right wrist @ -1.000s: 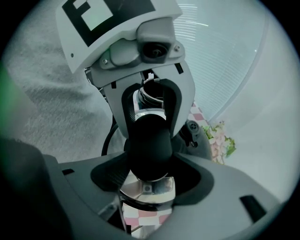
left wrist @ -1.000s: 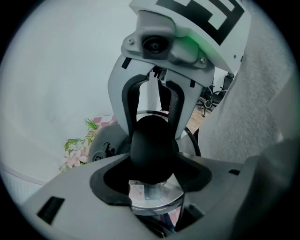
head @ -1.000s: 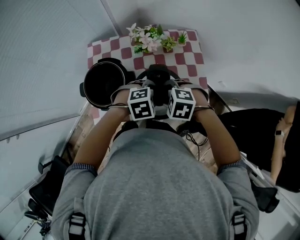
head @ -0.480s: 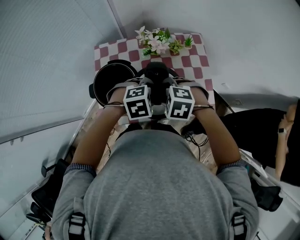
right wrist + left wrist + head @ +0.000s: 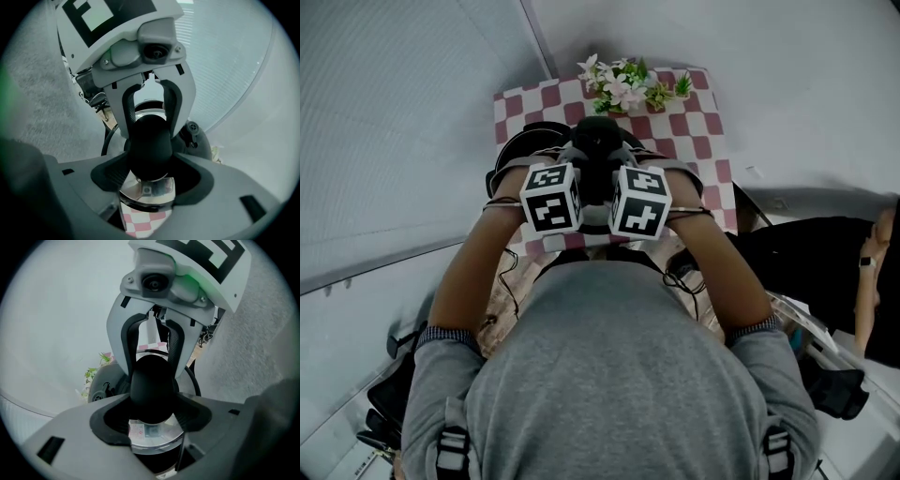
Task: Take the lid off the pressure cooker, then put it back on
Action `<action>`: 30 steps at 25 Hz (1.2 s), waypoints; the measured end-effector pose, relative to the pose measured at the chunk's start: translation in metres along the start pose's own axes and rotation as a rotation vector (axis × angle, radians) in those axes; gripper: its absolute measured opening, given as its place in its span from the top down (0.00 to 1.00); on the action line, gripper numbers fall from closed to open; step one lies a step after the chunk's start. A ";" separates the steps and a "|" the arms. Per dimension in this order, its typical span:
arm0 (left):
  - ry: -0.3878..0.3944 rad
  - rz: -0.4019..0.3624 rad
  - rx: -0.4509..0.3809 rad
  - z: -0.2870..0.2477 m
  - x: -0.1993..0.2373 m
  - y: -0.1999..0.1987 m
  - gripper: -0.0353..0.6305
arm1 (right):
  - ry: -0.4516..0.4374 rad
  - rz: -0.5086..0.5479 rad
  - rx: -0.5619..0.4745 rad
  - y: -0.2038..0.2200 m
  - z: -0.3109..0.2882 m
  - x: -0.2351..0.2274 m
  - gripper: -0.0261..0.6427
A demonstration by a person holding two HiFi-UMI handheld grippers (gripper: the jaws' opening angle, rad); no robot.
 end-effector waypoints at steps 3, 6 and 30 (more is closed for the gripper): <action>0.000 -0.012 0.011 0.009 0.005 0.015 0.50 | 0.010 -0.012 0.000 -0.018 -0.003 -0.004 0.53; 0.004 -0.023 0.026 0.012 0.008 0.028 0.50 | 0.012 -0.022 -0.004 -0.031 -0.011 -0.006 0.53; 0.203 -0.205 0.063 0.022 0.025 0.129 0.50 | 0.004 -0.285 -0.030 -0.112 -0.076 -0.006 0.53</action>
Point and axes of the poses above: the fingertips, and each gripper's own axes: z backward along the fingers, x to its left, y out of its underside, the point moved 6 cm from there along z, backward along the fingers, and after that the axes turned 2 degrees about x, right-handed, at the moved point
